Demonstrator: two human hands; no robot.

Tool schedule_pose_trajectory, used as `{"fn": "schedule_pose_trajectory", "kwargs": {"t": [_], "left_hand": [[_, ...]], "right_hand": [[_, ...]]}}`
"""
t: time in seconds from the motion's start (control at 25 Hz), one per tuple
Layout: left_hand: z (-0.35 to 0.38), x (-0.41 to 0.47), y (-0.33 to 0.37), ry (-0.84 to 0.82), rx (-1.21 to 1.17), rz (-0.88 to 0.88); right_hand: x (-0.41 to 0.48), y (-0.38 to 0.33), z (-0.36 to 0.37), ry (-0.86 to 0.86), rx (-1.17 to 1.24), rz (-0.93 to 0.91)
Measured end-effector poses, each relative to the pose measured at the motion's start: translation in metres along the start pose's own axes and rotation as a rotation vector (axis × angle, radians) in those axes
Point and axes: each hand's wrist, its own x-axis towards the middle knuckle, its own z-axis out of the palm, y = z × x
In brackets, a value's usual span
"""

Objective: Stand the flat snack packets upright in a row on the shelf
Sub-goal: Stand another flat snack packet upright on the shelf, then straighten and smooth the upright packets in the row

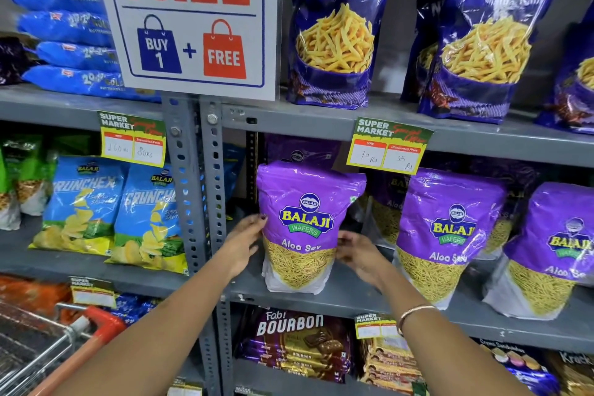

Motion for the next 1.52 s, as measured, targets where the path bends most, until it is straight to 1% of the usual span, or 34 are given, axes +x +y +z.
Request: {"fn": "schedule_pose_trajectory", "kwargs": {"t": [0.04, 0.12, 0.2, 0.36, 0.48, 0.56, 0.6, 0.72, 0.8, 1.0, 1.16, 1.24, 1.36, 1.4, 1.44, 1.48, 1.52], "left_hand": [[0.004, 0.000, 0.003, 0.045, -0.151, 0.001], [0.010, 0.005, 0.004, 0.110, -0.331, 0.013], [0.015, 0.008, 0.008, 0.176, -0.383, 0.024], [0.017, 0.008, 0.012, 0.252, -0.412, 0.046], [0.019, 0.003, 0.011, 0.255, -0.387, 0.065], [0.017, 0.000, 0.000, 0.252, -0.290, 0.078], [0.014, 0.000, -0.009, 0.261, -0.192, 0.090], [0.005, 0.001, -0.036, 0.359, 0.096, 0.171], [-0.001, 0.005, -0.043, 0.412, 0.231, 0.223], [-0.001, 0.014, -0.050, 0.526, 0.293, 0.273], [0.012, -0.001, -0.040, 0.587, 0.389, 0.330], [0.027, -0.018, -0.037, 0.671, 0.425, 0.377], [0.067, -0.051, -0.043, 0.727, 0.507, 0.646], [0.082, -0.060, -0.049, 0.704, 0.580, 0.713], [0.103, -0.068, -0.057, 0.635, 0.639, 0.770], [0.124, -0.072, -0.065, 0.522, 0.673, 0.799], [0.146, -0.073, -0.072, 0.392, 0.681, 0.795]], "right_hand": [[0.000, -0.006, -0.005, 0.004, 0.067, -0.003], [0.002, -0.016, -0.009, 0.004, 0.141, -0.028], [0.004, -0.017, -0.009, 0.029, 0.139, -0.054], [0.007, -0.012, -0.015, 0.151, 0.142, -0.091], [0.006, -0.010, -0.020, 0.140, 0.122, -0.078], [0.004, -0.003, -0.021, 0.113, 0.007, -0.052], [0.003, 0.002, -0.020, 0.116, -0.067, -0.041], [0.004, 0.014, -0.012, 0.195, -0.160, -0.048], [0.005, 0.016, -0.007, 0.253, -0.182, -0.084], [0.003, 0.019, -0.008, 0.344, -0.217, -0.130], [-0.002, 0.016, -0.006, 0.357, -0.267, -0.133], [-0.011, 0.008, -0.006, 0.392, -0.393, -0.190], [-0.028, -0.022, -0.017, 0.478, -0.770, -0.362], [-0.034, -0.037, -0.022, 0.493, -0.894, -0.442], [-0.040, -0.054, -0.034, 0.508, -1.034, -0.540], [-0.044, -0.068, -0.048, 0.545, -1.205, -0.631], [-0.044, -0.082, -0.064, 0.619, -1.363, -0.698]]}}
